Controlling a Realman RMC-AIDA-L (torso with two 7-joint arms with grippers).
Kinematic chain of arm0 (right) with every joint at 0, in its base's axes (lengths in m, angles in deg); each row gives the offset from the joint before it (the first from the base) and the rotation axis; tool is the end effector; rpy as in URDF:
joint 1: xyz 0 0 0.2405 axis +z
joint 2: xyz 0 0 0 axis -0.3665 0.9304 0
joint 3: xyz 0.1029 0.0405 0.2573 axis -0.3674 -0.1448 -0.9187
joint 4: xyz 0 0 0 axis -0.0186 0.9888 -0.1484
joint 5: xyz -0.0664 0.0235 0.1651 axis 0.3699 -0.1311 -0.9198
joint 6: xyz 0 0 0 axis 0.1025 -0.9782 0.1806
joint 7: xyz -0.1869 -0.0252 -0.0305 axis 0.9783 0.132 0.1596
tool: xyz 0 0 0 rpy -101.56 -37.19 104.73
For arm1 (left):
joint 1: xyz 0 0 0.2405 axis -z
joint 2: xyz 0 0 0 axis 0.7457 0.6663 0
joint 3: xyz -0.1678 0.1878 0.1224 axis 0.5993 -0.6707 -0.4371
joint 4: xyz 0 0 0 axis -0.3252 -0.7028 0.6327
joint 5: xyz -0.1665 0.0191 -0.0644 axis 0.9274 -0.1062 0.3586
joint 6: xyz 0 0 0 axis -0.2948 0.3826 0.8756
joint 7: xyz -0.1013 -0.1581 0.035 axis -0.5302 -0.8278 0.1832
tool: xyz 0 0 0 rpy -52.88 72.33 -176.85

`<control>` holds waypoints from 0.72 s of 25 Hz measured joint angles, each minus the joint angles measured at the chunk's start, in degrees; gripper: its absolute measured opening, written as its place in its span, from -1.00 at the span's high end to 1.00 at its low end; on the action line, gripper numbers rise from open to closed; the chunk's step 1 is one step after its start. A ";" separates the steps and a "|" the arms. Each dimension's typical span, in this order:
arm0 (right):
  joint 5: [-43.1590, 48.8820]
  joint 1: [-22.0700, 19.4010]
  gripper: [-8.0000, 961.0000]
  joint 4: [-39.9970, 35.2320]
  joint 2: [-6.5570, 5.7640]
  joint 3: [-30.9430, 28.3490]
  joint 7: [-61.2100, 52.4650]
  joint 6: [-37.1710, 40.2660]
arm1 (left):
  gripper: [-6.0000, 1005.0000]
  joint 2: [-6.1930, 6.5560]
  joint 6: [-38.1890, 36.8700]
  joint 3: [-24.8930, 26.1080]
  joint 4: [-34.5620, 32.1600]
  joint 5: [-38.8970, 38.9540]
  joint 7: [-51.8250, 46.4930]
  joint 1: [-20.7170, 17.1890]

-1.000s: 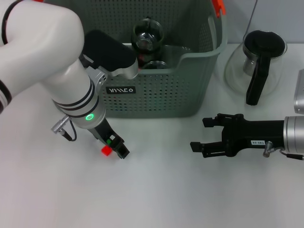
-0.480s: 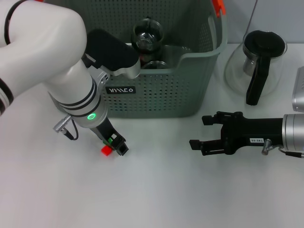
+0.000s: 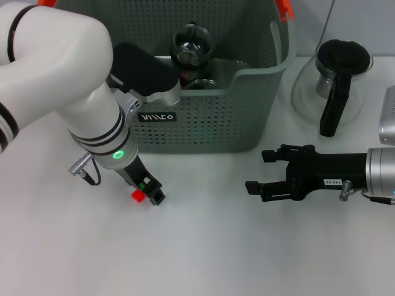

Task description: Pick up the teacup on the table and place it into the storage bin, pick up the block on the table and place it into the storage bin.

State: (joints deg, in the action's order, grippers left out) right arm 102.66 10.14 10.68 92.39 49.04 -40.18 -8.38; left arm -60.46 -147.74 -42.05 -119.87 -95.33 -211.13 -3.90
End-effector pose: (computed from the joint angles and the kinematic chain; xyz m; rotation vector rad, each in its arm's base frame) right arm 0.2479 0.3448 -0.0946 -2.8011 0.6184 0.4495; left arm -0.2364 0.3642 -0.1111 -2.3824 -1.0253 0.7234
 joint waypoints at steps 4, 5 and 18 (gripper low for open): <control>0.00 0.00 -0.96 0.00 0.01 0.00 0.05 0.02 | -0.30 0.00 0.00 0.00 0.00 0.00 -0.03 -0.01; 0.00 0.00 -0.97 0.00 0.01 0.00 0.06 0.02 | -0.29 0.00 0.00 0.00 0.00 0.00 -0.08 -0.02; 0.00 -0.04 -0.97 0.00 0.01 -0.02 0.02 0.03 | 0.00 0.00 -0.25 -0.67 -0.62 -0.73 -0.90 -0.13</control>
State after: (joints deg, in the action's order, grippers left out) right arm 102.65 10.10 10.67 92.41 49.01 -40.16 -8.36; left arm -60.46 -147.99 -42.72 -120.49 -96.06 -212.03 -4.03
